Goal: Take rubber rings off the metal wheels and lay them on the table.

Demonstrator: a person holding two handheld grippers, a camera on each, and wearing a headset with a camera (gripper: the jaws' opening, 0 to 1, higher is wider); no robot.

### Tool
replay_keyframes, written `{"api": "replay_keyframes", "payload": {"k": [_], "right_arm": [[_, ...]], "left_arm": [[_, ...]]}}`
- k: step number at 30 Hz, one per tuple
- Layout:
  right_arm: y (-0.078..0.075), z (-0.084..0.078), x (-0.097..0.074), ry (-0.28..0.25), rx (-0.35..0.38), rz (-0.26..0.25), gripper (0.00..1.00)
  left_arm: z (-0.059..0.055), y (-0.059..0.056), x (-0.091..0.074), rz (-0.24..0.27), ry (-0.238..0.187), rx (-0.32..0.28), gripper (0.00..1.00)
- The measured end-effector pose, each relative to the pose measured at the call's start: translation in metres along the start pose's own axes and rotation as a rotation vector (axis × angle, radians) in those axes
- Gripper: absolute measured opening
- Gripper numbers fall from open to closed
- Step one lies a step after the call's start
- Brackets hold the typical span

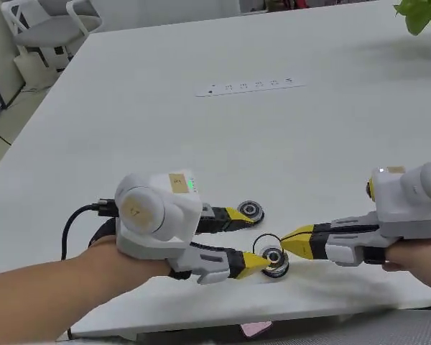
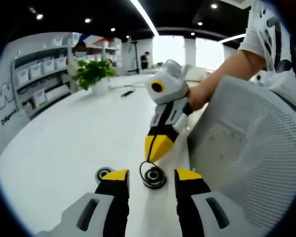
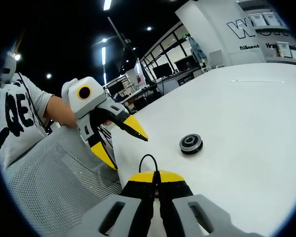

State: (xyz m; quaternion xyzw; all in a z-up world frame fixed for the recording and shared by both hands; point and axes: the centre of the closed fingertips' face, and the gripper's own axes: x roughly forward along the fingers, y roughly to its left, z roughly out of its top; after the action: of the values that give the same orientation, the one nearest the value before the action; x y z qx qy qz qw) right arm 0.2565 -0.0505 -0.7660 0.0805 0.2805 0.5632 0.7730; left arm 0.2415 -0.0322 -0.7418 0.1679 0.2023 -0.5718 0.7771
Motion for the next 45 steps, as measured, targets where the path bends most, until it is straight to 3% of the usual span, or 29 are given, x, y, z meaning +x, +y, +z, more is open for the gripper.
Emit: {"api": "replay_keyframes", "payload": {"k": [11,19,34,45], "right_arm": [[0.004,0.015,0.001,0.006,-0.020,0.020,0.00],[0.006,0.024,0.007,0.024,-0.043,0.038,0.00],[0.009,0.040,0.028,0.046,-0.070,0.078,0.00],[0.001,0.043,0.046,0.070,-0.086,0.069,0.00]], "left_arm": [[-0.004,0.007,-0.019,0.023,0.004,0.002,0.46],[-0.012,0.018,-0.034,0.051,0.010,-0.005,0.54],[-0.022,0.031,-0.062,0.106,0.012,-0.038,0.65],[-0.030,0.033,-0.077,0.148,0.016,-0.068,0.67]]}}
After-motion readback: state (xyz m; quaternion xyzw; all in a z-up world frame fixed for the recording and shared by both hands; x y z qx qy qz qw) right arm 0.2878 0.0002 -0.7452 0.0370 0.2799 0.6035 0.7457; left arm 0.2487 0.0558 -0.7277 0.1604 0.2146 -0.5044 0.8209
